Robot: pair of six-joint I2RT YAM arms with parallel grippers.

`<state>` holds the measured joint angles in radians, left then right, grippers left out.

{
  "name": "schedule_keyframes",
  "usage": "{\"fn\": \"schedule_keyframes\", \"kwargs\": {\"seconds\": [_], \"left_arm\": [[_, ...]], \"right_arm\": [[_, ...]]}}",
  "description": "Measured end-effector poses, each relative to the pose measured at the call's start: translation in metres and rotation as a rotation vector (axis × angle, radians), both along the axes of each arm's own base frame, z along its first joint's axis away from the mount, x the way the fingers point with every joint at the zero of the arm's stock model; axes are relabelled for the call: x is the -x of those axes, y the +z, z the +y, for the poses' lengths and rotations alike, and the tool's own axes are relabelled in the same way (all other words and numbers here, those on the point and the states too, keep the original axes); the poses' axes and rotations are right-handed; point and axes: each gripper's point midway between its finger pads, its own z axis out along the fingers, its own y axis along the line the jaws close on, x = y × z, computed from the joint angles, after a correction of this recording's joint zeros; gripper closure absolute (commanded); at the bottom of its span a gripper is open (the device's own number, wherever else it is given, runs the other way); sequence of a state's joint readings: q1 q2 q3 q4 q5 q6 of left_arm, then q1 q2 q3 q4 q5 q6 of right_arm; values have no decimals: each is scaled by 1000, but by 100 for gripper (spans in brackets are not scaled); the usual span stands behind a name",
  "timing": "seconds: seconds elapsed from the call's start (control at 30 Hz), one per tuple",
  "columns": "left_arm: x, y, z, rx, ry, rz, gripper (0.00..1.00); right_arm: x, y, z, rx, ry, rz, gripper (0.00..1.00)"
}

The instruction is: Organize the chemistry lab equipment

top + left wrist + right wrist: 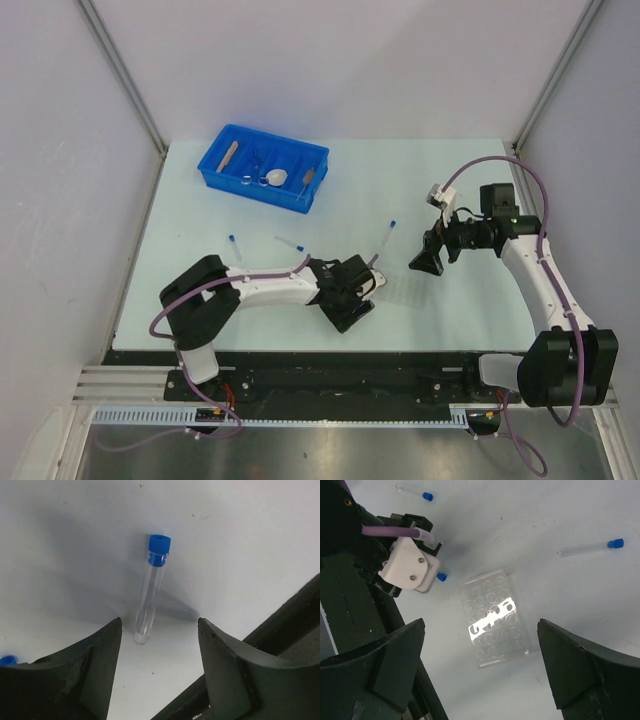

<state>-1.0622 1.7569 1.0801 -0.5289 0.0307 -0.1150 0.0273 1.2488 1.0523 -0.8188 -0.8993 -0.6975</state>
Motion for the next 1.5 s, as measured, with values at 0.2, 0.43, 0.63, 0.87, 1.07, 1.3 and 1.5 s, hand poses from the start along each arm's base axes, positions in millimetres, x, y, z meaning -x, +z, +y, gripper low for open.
{"fn": "schedule_keyframes", "kwargs": {"seconds": [0.2,0.43,0.63,0.87,1.07,1.3,1.5], "left_arm": [[-4,-4,-2,-46,-2,-25,47],[-5,-5,-1,-59,2,-34,68],[-4,-5,-3,-52,6,-34,83],[-3,-4,-2,-6,6,-56,93],[3,-2,3,51,14,-71,95],[8,26,1,219,34,-117,95],[7,64,-22,445,43,-157,96]], "right_arm": [[3,2,3,-24,7,2,0],[5,5,5,-31,20,-11,0],[10,9,10,-23,56,-53,0],[24,9,24,-1,135,-77,0],[35,5,31,15,173,-48,0],[56,3,47,-26,219,57,1],[67,4,69,-98,205,219,6]]}}
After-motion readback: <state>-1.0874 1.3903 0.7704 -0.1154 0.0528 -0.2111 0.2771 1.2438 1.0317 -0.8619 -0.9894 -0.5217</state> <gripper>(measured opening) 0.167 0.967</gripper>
